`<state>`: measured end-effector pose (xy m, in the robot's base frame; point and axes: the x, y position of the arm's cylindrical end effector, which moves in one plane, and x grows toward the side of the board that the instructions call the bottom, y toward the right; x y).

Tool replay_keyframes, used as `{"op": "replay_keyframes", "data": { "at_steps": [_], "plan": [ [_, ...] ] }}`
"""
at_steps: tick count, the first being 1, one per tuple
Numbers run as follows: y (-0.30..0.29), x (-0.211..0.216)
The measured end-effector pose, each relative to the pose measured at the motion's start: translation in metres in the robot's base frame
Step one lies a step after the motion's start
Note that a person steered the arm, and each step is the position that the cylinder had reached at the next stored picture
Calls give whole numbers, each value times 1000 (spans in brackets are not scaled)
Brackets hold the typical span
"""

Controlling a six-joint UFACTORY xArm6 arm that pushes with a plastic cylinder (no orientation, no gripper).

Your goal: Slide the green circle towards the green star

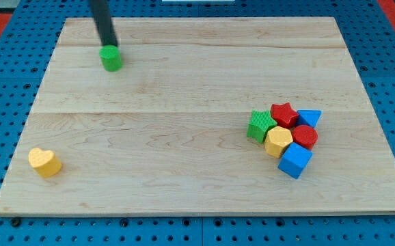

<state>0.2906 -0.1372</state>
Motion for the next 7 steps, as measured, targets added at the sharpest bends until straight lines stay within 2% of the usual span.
{"op": "replay_keyframes", "data": {
  "at_steps": [1, 2, 3, 4, 5, 6, 7],
  "plan": [
    [8, 15],
    [-20, -12],
    [-66, -12],
    [-5, 24],
    [82, 72],
    [53, 32],
    [-10, 36]
  ]
}}
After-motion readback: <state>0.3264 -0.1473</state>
